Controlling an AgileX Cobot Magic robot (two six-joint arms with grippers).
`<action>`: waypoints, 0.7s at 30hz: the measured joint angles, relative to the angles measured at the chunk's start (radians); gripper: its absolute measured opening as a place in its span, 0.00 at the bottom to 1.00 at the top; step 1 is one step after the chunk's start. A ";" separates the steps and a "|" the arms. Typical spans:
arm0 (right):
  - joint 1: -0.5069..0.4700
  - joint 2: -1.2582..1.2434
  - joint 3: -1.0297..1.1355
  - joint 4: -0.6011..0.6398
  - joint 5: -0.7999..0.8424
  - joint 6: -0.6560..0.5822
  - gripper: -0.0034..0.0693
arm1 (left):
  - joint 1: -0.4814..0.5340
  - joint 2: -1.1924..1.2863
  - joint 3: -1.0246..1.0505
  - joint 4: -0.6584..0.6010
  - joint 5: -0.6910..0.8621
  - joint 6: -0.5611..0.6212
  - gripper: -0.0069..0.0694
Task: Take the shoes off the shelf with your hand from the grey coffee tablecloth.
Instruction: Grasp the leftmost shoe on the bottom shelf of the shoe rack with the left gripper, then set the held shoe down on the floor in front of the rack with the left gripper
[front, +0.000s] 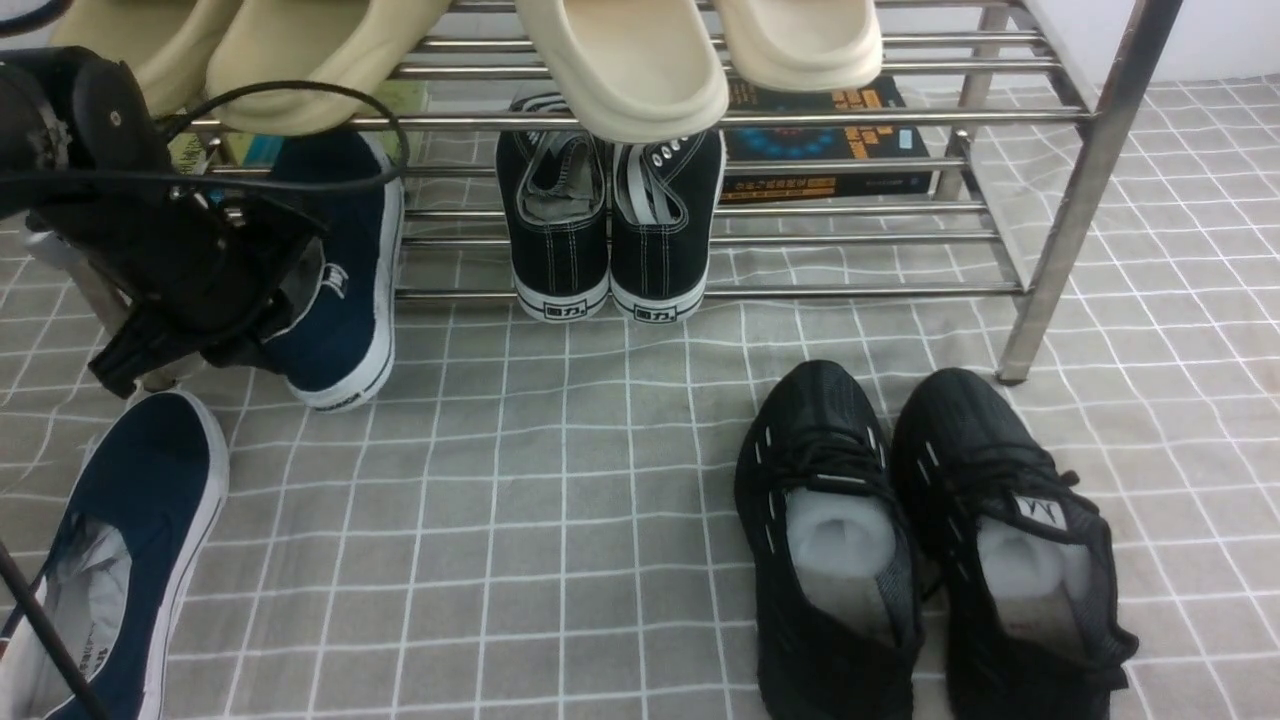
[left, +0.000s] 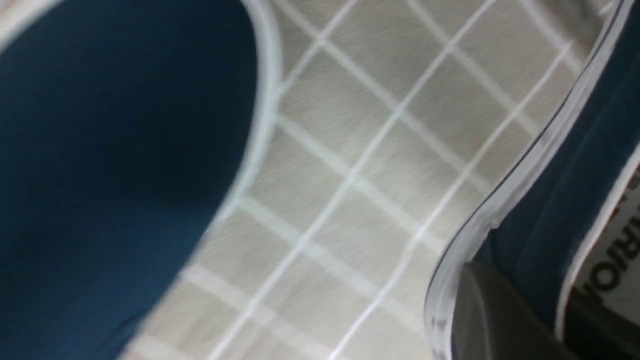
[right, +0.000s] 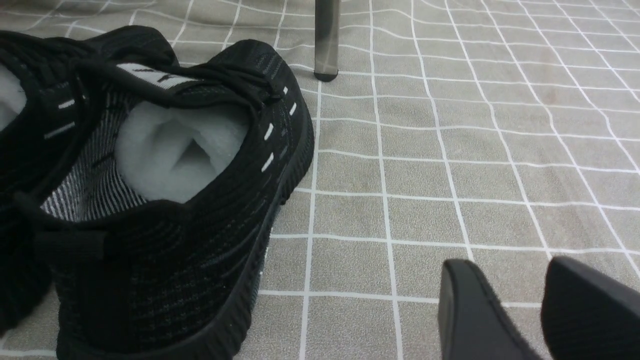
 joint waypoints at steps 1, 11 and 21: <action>0.000 0.000 0.000 0.000 0.000 0.000 0.38 | 0.000 -0.015 0.000 0.018 0.039 0.000 0.13; 0.000 0.000 0.000 0.000 0.000 0.000 0.38 | 0.000 -0.218 0.090 0.187 0.365 0.005 0.13; 0.000 0.000 0.000 0.000 0.000 0.000 0.38 | 0.000 -0.342 0.298 0.160 0.338 0.009 0.13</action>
